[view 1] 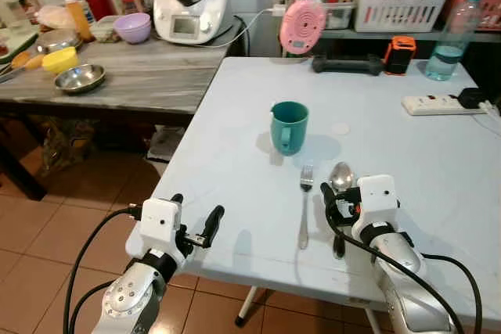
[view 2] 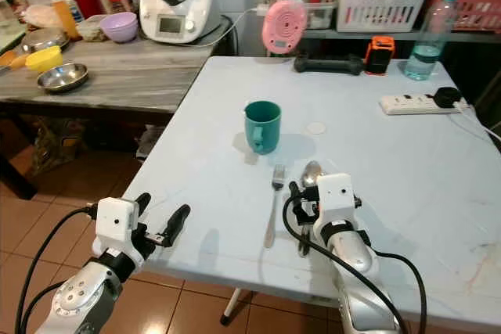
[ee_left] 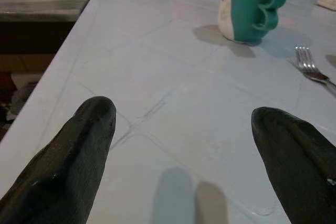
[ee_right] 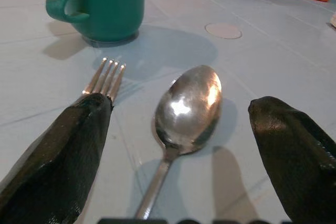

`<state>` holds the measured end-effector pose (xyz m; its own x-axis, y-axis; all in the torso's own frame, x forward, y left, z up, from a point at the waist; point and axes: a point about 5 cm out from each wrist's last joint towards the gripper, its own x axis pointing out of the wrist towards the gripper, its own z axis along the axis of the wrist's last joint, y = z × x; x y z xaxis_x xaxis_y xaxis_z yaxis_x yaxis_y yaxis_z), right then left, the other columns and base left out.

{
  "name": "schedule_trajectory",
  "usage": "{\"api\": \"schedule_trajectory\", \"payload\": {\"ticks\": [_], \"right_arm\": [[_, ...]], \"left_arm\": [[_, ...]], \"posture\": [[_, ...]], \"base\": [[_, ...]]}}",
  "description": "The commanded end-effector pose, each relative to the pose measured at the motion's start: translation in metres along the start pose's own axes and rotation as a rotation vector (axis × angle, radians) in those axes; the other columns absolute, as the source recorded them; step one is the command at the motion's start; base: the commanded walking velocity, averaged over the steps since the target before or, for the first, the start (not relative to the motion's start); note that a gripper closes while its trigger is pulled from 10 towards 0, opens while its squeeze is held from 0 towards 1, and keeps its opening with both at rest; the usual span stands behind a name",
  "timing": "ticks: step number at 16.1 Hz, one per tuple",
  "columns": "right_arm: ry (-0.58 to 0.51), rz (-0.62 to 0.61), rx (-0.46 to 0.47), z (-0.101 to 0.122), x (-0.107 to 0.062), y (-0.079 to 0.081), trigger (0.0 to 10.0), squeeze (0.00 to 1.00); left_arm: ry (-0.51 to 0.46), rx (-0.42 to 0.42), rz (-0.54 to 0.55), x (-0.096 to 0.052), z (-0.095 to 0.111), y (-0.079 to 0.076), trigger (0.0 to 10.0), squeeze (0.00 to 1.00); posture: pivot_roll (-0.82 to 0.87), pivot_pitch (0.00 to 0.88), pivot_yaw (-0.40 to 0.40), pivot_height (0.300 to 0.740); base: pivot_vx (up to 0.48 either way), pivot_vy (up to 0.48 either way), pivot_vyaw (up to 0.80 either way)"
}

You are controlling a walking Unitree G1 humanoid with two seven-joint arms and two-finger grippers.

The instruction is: Setting the table

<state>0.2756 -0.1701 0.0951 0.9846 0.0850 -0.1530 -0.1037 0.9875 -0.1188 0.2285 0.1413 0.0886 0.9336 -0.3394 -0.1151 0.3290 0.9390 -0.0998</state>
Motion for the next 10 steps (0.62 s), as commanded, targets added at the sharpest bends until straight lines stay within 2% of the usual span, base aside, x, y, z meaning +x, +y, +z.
{"api": "schedule_trajectory", "payload": {"ticks": [1,6,7,8,10], "right_arm": [[-0.035,0.009,0.0,0.008,0.001,0.003,10.0,0.0],[-0.087,0.045,0.051,0.025,0.001,0.014,10.0,0.0],[-0.105,0.058,0.07,0.032,0.001,0.017,10.0,0.0],[-0.123,0.094,0.123,0.046,-0.001,0.028,10.0,0.0],[-0.081,0.09,0.161,0.044,-0.004,0.032,10.0,0.0]], "left_arm": [[-0.015,0.033,0.008,0.002,0.006,0.004,10.0,0.0],[-0.03,0.066,-0.088,-0.001,0.016,0.0,10.0,0.0],[-0.028,0.07,-0.104,-0.003,0.017,0.001,10.0,0.0],[-0.011,0.086,-0.145,-0.006,0.018,0.0,10.0,0.0],[0.005,0.096,-0.171,-0.007,0.016,-0.004,10.0,0.0]], "posture": [[-0.23,0.03,0.065,0.74],[-0.22,0.039,0.073,0.74],[-0.22,0.047,0.078,0.74],[-0.22,0.06,0.09,0.74],[-0.22,0.069,0.102,0.74]], "base": [[0.0,0.0,0.0],[0.0,0.0,0.0],[0.0,0.0,0.0],[0.0,0.0,0.0],[0.0,0.0,0.0]]}}
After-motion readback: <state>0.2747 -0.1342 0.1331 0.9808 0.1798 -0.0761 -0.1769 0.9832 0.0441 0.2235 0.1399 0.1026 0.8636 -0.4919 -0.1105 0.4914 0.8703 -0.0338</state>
